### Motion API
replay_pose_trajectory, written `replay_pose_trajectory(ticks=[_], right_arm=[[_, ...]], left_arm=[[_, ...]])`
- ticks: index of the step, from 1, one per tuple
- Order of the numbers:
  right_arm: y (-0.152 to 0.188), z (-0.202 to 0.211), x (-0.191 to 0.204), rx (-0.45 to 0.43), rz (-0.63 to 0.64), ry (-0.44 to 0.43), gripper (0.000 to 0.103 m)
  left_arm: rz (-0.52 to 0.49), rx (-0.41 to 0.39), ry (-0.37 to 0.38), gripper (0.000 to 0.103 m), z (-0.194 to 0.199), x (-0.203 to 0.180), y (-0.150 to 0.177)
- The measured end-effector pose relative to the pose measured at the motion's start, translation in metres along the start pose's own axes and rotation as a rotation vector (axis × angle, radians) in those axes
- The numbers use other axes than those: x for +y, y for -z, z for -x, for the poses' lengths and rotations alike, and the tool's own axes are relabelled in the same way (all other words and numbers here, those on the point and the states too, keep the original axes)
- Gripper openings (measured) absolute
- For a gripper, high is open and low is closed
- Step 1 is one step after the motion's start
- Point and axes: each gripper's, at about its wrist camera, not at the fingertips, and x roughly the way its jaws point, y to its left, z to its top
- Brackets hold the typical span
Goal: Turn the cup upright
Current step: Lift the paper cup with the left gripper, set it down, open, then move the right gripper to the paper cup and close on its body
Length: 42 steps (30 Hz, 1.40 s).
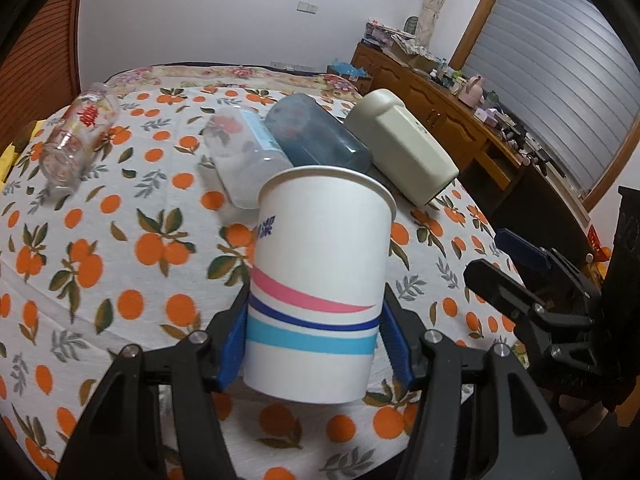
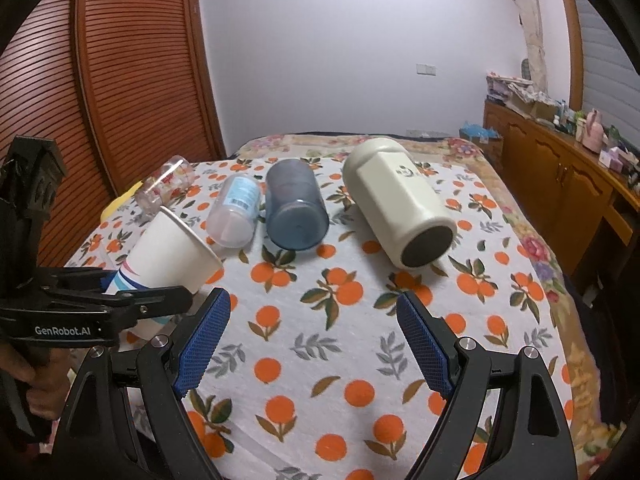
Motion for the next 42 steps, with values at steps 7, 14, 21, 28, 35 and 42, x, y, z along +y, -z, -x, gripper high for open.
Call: replay_pose_trajectory(ticks=[7,14,21,28,35,42], right_arm=[[0.005,-0.001,-0.005,0.009,-0.013,0.001,0.087],[0.007,-0.002,-0.004,0.016,-0.015,-0.002,0.087],[0.008,-0.003,0.002,0.033,-0.019,-0.023,0.087],[0.004,-0.005,0.020,0.068,-0.028,-0.077,0.087],[-0.003,-0.012,0.035,0.104,-0.043,-0.129,0.087],[-0.004,-0.026,0.045,0.154,-0.058,-0.161,0.087]], left_arm=[[-0.019,0.013,-0.035,0.060,-0.008,-0.010,-0.001],[-0.015,0.023,-0.029,0.063,-0.007,-0.009,0.000],[-0.013,-0.024,-0.023,0.064,0.018,-0.006,-0.003],[-0.030,-0.102,-0.091,0.069,0.053,0.008,0.000],[-0.029,-0.166,-0.170,0.079,0.071,0.027,0.012],[-0.011,-0.171,-0.221,0.083,0.071,0.048,0.021]])
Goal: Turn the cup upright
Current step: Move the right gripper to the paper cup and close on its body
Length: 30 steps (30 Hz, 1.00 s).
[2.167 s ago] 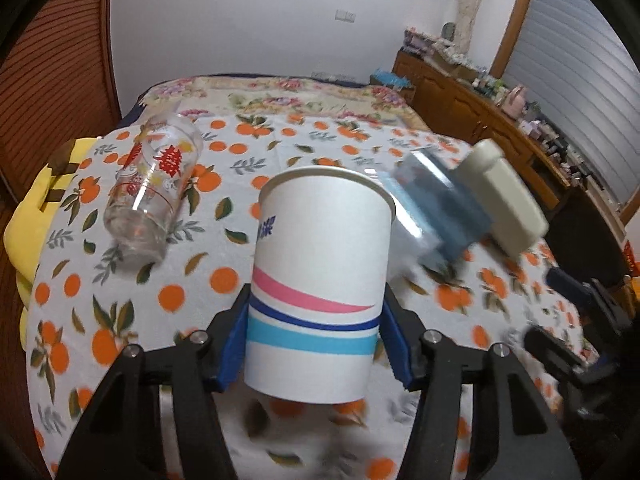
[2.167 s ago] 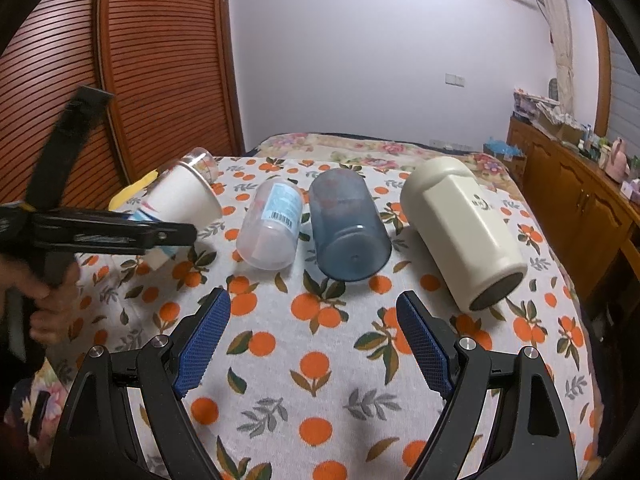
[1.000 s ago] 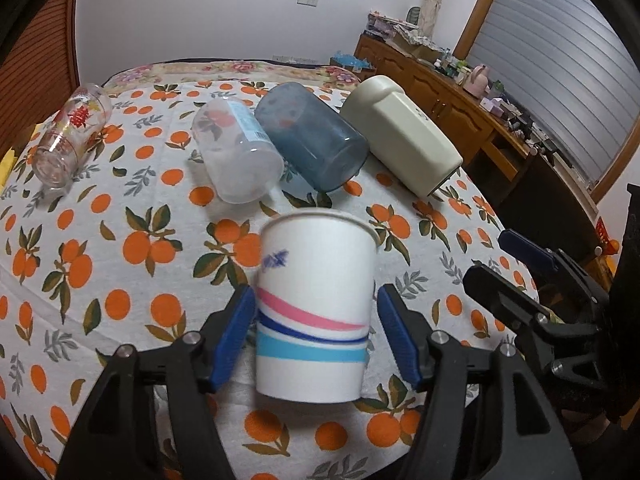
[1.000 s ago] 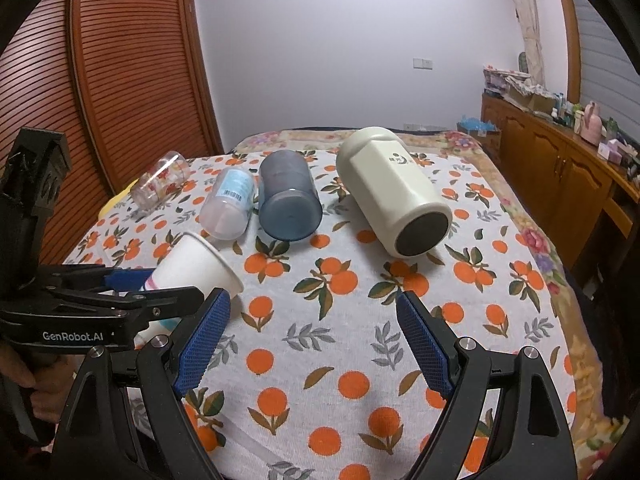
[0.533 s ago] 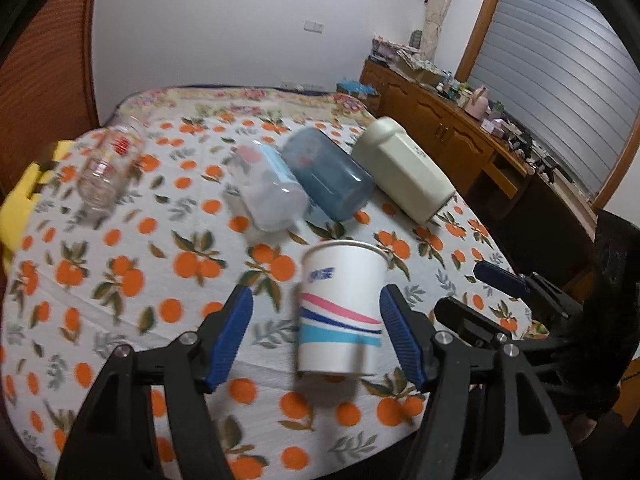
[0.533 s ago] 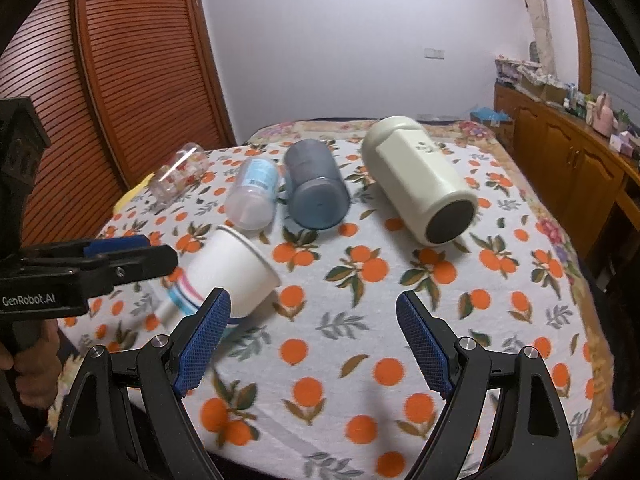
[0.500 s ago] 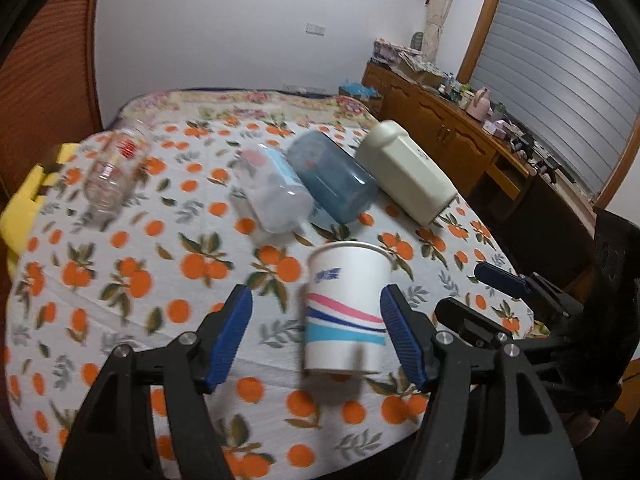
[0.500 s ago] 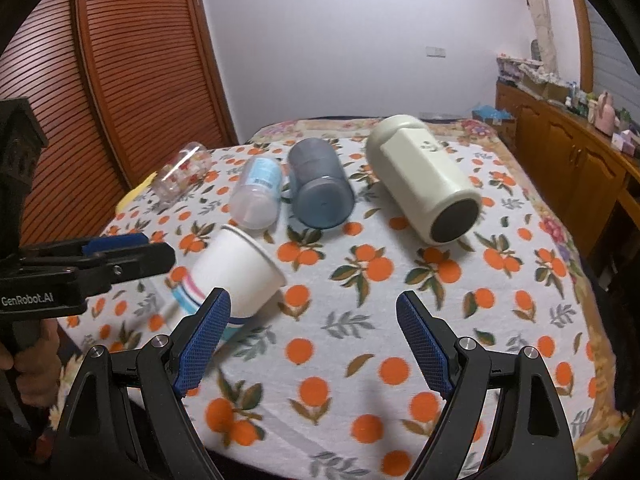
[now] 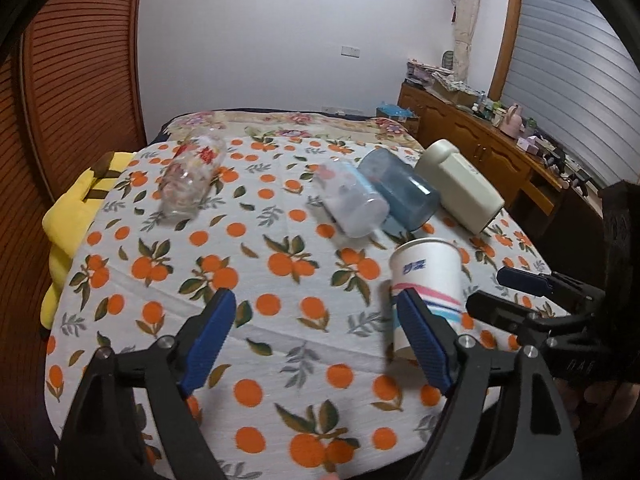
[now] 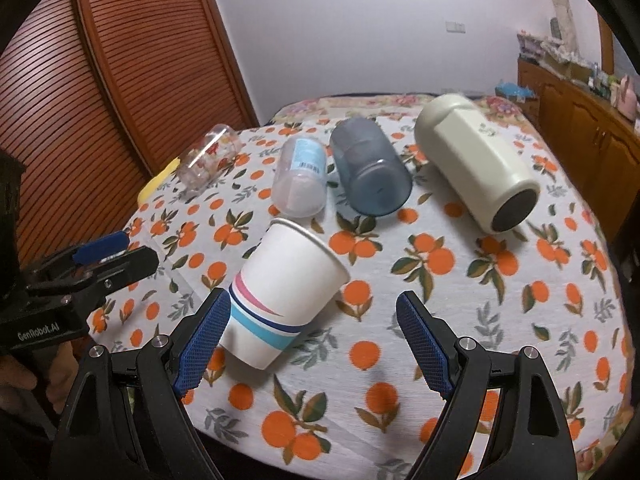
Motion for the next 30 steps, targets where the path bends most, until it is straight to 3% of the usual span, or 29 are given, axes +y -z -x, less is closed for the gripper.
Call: replay_pose_trajectory(ticks=[9,16,28,30], right_arm=[[-0.008,-0.019,0.002,0.058,-0.051,-0.054,0.087],[-0.015,-0.044,0.003,0.152,-0.110,-0.091,0.087],[-0.020,-0.071,0.002,0.265,-0.123,-0.094,0.087],[-0.020,-0.072,0.005,0.278,-0.098,-0.082,0.083]], left_arm=[[0.016,0.011,-0.033,0.084,-0.003,0.012,0.010],[0.038,0.002,-0.032,0.084,0.000,0.020,0.012],[0.048,-0.003,-0.022,0.084,0.002,0.025,0.014],[0.045,-0.004,-0.021,0.084,0.003,0.024,0.014]])
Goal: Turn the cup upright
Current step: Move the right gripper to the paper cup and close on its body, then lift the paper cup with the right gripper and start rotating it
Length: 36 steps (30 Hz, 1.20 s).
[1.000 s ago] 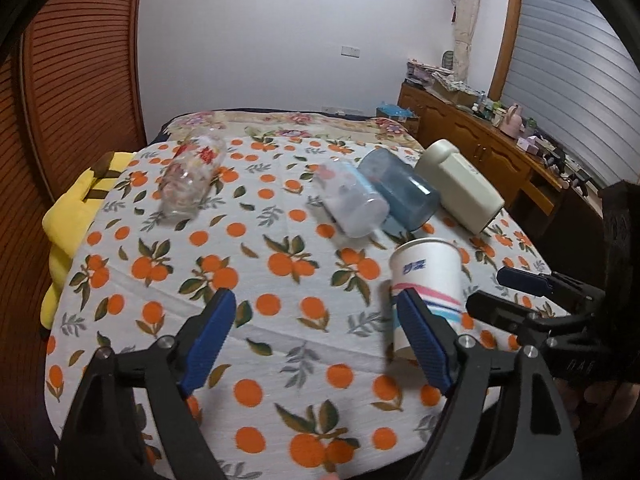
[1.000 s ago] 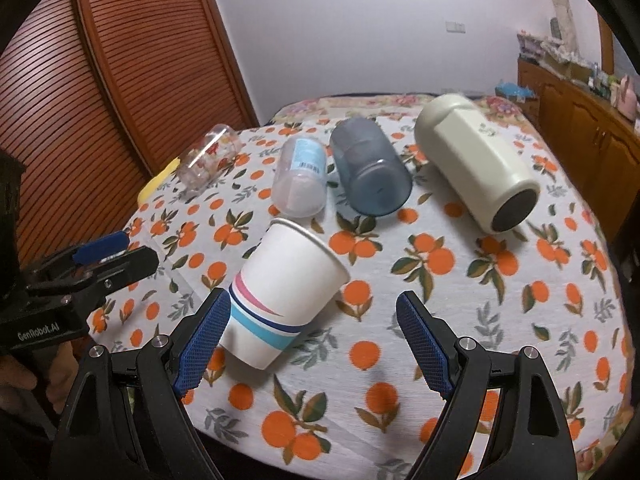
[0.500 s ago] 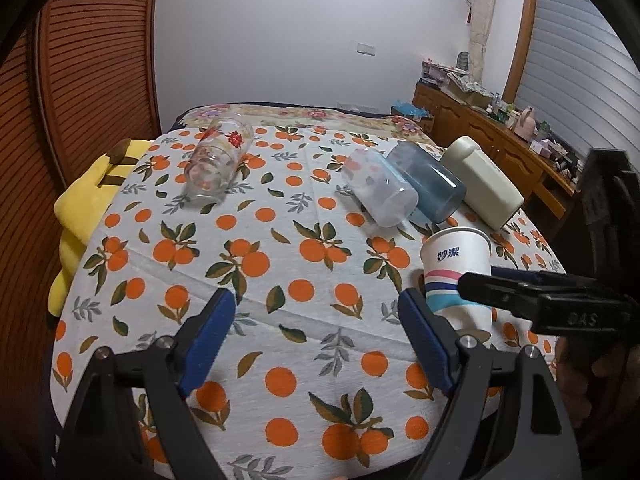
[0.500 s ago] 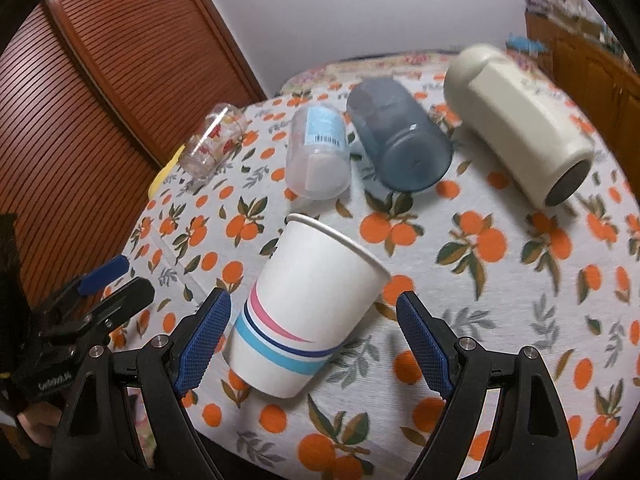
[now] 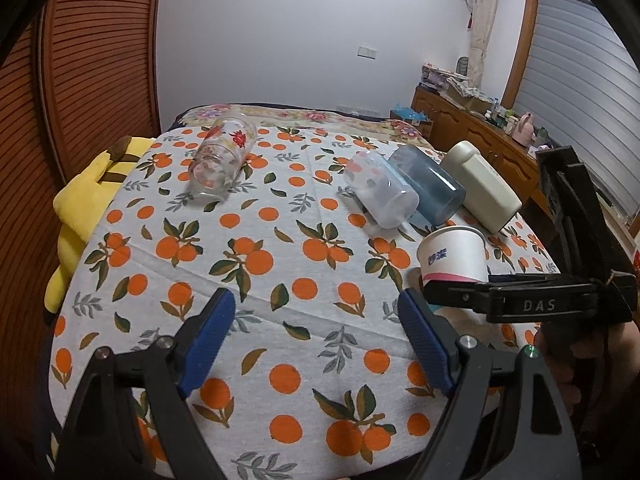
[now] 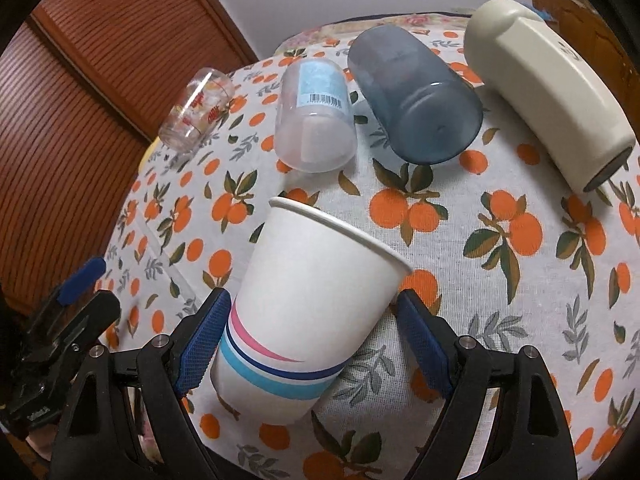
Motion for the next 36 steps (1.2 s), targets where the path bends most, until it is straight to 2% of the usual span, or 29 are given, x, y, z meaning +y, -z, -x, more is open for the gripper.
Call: replay_pose_trajectory(ticks=[5,17,26,30,34,36], right_arm=[[-0.002,-0.003,0.004,0.028,0.077,0.039,0.065],[-0.018,-0.009,0.000,0.061,0.093,0.043,0.068],[-0.028,-0.012,0.000,0.066,0.101,0.045,0.066],[-0.028,0.005,-0.003,-0.015,0.097,-0.003,0.066],[-0.019,0.018,0.003,-0.132,0.192,0.083,0.066],[-0.016,0.018,0.003,-0.157,0.211,0.106,0.066]], left_arm=[[-0.004,-0.001,0.004,0.084,0.000,-0.003,0.000],[-0.016,0.007,0.003,0.084,-0.002,-0.006,0.000],[-0.014,0.010,0.005,0.084,-0.003,-0.006,0.002],[-0.012,0.011,0.005,0.084,-0.004,-0.005,0.002],[-0.011,0.012,0.007,0.084,-0.006,-0.004,0.003],[-0.013,0.014,0.006,0.084,-0.007,-0.005,0.003]])
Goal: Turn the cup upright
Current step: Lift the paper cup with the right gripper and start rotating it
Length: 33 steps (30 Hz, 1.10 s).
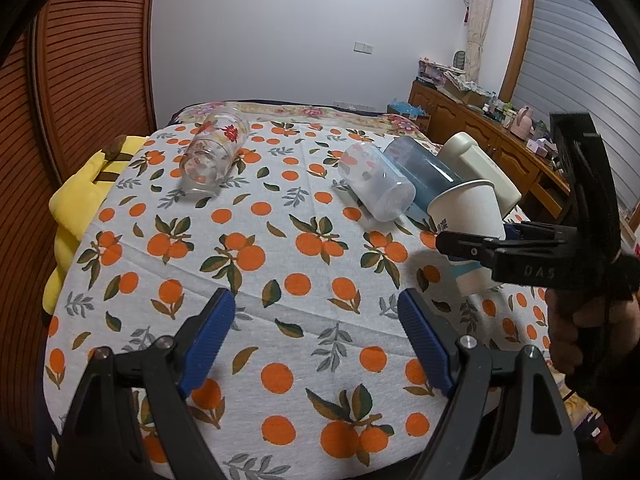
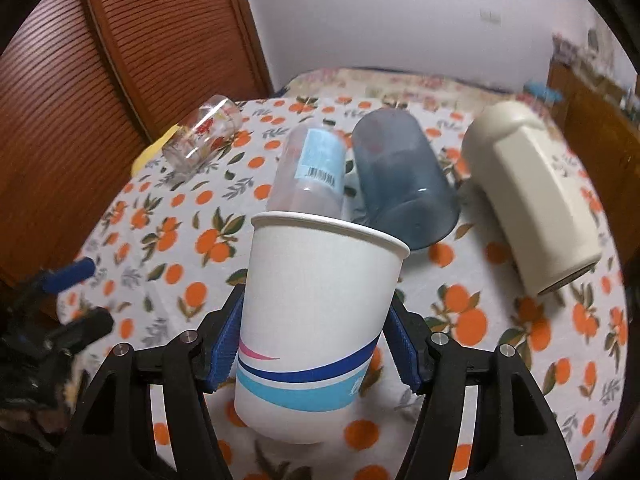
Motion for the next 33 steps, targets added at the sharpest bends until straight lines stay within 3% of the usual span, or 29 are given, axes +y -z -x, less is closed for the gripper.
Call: replay_pose_trajectory(ticks=[6,12,17,23,29,33], right_arm=[[0.002,0.000,-0.004,-0.040,0.003,-0.007,0.066],[0.002,0.016,-0.002,-0.156,0.038,0.010,0.066],[0.001,0.008,-0.001,-0.128,0.048,0.003,0.065],[0.009,0.016,0.002,-0.183,0.058,0.014,0.067],[0.011,0.009,-0.004,-0.140,0.034,-0.009,0.067],[0.010,0.005,-0.006,-0.098,0.032,-0.039,0.060]], left_arm=[[0.000,0.000,-0.001,0.084,-0.001,-0.001,0.000],[0.004,0.003,-0.001,0.084,-0.003,0.001,-0.001],[0.000,0.002,0.000,0.084,-0.003,0.001,-0.001],[0.004,-0.001,-0.002,0.084,-0.002,0.003,-0.001],[0.006,0.003,-0.001,0.084,-0.003,0.002,0.000],[0.004,0.005,-0.002,0.084,-0.003,0.002,0.000]])
